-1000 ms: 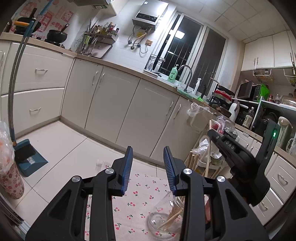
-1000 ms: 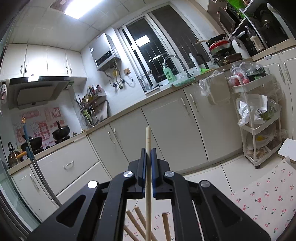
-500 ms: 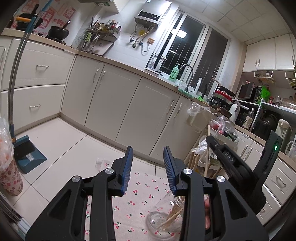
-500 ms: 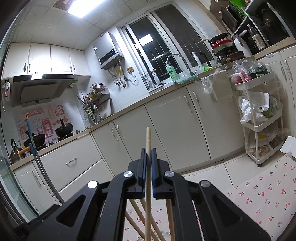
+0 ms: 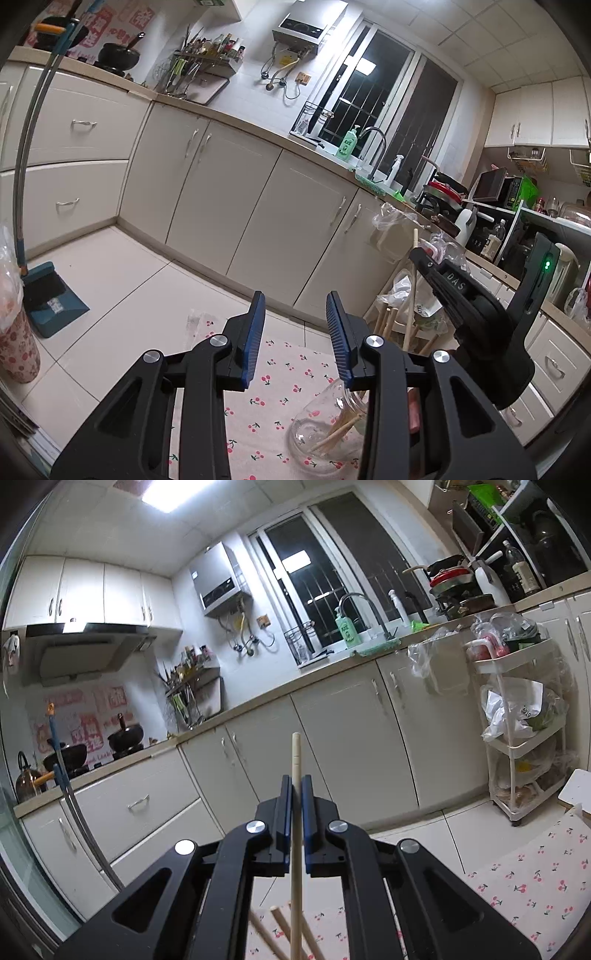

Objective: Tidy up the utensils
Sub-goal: 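Lower the right gripper's chopstick into the jar and open it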

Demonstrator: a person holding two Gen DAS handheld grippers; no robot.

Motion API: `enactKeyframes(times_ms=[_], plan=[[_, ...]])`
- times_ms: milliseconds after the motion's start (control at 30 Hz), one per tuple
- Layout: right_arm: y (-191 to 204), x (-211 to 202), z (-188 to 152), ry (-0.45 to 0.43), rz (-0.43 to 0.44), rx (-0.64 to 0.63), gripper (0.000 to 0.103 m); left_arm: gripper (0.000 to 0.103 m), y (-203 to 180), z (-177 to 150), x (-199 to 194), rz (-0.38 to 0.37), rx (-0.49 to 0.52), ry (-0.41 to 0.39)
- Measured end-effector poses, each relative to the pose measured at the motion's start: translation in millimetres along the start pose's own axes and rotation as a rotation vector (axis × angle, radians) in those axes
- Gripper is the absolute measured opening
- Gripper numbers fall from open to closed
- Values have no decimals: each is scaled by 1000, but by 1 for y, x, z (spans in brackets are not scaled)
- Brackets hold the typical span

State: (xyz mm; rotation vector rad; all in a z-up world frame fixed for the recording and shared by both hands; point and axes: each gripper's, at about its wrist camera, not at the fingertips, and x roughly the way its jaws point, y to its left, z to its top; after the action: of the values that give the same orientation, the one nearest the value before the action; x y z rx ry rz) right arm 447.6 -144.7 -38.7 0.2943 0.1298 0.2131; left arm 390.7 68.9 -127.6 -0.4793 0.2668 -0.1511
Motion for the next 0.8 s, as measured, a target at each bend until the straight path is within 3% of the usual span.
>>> enactKeyframes(times_ms=[267,667,800], plan=[[-1,0,-14,66,-2,-4,6,32,1,1,-1,-1,-10,1],[4,-27,-27,29,4,-83,6,34,2,0,0,3,-12,4],[-3,-23,-24,35,16,-55,6,35,2,-2,-1,5,-12,7]])
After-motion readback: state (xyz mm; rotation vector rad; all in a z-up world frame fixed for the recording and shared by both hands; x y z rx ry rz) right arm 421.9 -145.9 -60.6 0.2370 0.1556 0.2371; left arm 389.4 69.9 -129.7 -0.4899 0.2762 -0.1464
